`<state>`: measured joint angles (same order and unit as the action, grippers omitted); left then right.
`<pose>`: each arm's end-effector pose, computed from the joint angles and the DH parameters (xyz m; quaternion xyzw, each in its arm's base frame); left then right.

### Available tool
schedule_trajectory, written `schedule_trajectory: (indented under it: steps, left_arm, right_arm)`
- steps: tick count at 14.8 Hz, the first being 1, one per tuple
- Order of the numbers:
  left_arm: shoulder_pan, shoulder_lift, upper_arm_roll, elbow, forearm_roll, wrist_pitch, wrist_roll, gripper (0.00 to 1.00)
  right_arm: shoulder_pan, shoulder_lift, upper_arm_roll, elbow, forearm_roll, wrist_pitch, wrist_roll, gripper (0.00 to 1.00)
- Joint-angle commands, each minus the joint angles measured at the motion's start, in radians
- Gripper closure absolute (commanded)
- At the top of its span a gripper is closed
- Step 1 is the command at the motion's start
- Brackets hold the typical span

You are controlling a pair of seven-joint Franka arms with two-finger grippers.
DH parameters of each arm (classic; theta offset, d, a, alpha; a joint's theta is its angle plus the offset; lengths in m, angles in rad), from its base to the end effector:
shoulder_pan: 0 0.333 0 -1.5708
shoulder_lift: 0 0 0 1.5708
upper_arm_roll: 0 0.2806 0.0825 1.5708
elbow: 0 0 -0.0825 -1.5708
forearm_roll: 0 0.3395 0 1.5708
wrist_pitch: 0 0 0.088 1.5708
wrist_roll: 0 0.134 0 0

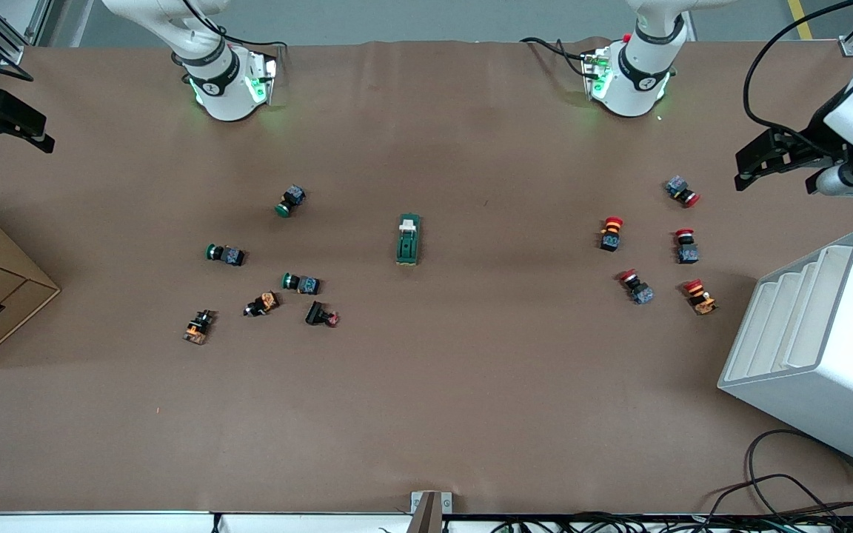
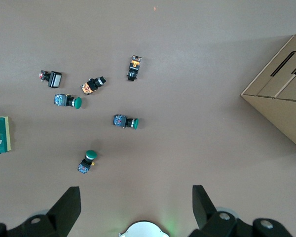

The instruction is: Close load switch with both arms

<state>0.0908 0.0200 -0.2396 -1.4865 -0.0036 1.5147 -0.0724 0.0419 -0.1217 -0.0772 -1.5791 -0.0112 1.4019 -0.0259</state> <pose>0.5050 -0.0750 0.5831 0.9992 -0.0383 0.0039 0.0046 0.4559 -0.0200 0.6031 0.9996 -0.0051 -0.0279 0.0000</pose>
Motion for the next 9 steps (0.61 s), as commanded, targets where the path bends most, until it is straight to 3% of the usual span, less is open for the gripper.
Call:
schedule_trajectory:
  steps: [1,4,9]
  left_arm:
    - [-0.054,0.046,-0.027,0.006,0.005,0.083,-0.012,0.00]
    - [-0.149,0.086,-0.055,-0.061,0.010,0.220,-0.204,0.00]
    - [-0.351,0.086,-0.060,-0.285,0.020,0.527,-0.597,0.00]
  right_arm:
    - [0.000,-0.013,-0.001,-0.009,-0.016,0.008,0.006,0.00]
    - [0.000,-0.013,-0.001,-0.012,-0.016,0.005,0.004,0.00]
    - [0.000,-0.013,-0.001,-0.013,-0.018,0.002,0.003,0.00]
